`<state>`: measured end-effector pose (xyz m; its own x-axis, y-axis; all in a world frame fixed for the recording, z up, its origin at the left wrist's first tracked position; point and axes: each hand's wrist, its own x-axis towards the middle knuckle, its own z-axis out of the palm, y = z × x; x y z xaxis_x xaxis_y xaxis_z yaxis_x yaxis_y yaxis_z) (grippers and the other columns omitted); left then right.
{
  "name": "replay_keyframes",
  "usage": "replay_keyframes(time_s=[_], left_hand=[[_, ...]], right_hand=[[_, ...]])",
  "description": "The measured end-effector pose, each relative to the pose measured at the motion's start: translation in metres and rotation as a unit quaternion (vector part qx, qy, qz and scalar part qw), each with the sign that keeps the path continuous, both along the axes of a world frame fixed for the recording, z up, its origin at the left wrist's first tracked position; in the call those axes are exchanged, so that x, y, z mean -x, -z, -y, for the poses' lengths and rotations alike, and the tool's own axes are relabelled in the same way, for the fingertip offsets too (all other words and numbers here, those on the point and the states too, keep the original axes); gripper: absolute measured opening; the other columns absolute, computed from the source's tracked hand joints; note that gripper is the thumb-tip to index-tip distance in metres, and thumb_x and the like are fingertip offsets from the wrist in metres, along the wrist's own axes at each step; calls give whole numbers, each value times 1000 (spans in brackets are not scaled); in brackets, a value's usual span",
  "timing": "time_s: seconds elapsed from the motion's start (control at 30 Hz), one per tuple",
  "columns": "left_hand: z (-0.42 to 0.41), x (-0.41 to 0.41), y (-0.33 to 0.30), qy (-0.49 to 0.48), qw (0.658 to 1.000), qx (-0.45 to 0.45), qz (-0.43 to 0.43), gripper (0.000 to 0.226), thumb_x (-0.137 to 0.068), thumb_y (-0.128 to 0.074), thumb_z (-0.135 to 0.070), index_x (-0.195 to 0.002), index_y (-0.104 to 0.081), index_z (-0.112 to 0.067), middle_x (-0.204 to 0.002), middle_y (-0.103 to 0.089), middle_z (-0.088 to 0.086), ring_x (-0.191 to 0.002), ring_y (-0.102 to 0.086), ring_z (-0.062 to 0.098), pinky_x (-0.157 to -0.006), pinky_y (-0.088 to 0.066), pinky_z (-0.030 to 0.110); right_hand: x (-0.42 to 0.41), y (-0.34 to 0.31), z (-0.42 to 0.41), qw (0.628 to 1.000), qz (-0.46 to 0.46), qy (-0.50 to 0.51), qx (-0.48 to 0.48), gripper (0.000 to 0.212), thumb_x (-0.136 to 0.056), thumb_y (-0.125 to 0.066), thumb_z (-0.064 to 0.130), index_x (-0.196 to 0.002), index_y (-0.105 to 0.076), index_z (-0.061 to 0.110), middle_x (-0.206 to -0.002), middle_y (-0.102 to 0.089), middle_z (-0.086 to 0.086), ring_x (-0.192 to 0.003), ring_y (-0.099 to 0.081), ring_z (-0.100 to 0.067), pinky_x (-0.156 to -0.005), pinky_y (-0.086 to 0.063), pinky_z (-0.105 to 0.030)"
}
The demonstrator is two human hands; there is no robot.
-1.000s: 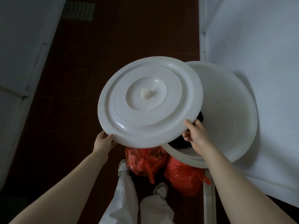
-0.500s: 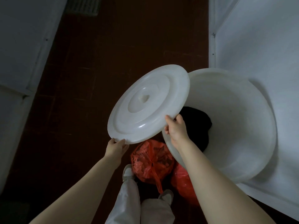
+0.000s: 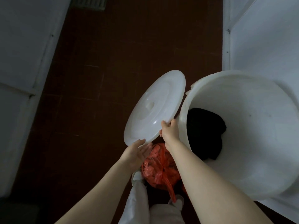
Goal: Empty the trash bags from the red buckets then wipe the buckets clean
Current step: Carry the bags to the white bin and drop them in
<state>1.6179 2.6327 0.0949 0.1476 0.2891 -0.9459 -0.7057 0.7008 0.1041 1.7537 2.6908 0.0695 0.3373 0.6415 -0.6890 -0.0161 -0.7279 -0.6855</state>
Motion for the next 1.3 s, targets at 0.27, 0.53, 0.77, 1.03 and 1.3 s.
replay_keyframes(time_s=[0.27,0.53,0.77,1.03,1.3], left_hand=[[2,8,11,179,978,-78,-78,61,-100,-53,-12,-154,-26,-15,-151,-40,16,-137,-43,30,-114,-36,38],[13,18,20,323,923,-109,-177,54,-102,-50,-32,-152,-32,-25,-153,-39,5,-143,-35,22,-111,-30,33],[15,17,16,339,911,-112,-206,48,-104,-45,-30,-151,-36,-22,-139,-47,-3,-125,-45,14,-86,-38,17],[22,8,3,353,901,-109,-226,53,-104,-45,-32,-154,-31,-21,-154,-39,5,-139,-39,20,-95,-31,26],[43,-18,-7,359,886,-128,-264,45,-104,-44,-23,-149,-39,-18,-147,-45,6,-113,-44,7,-85,-35,21]], right_hand=[[7,30,10,996,17,28,82,10,-101,-42,19,-100,-44,10,-79,-55,-6,-63,-58,-19,-62,-49,-31],[-3,44,17,994,11,56,98,9,-103,-39,17,-105,-42,9,-91,-54,-11,-70,-58,-18,-51,-45,-19],[-10,49,26,991,20,83,107,16,-97,-40,7,-110,-49,10,-89,-55,-7,-66,-56,-17,-57,-52,-25],[-26,49,48,989,-12,18,148,76,-71,-55,35,-144,-38,20,-138,-54,-9,-116,-59,-28,-96,-53,-48],[-43,14,91,979,-31,-99,175,64,-92,-57,34,-149,-34,14,-138,-48,-6,-125,-50,-26,-104,-42,-37]])
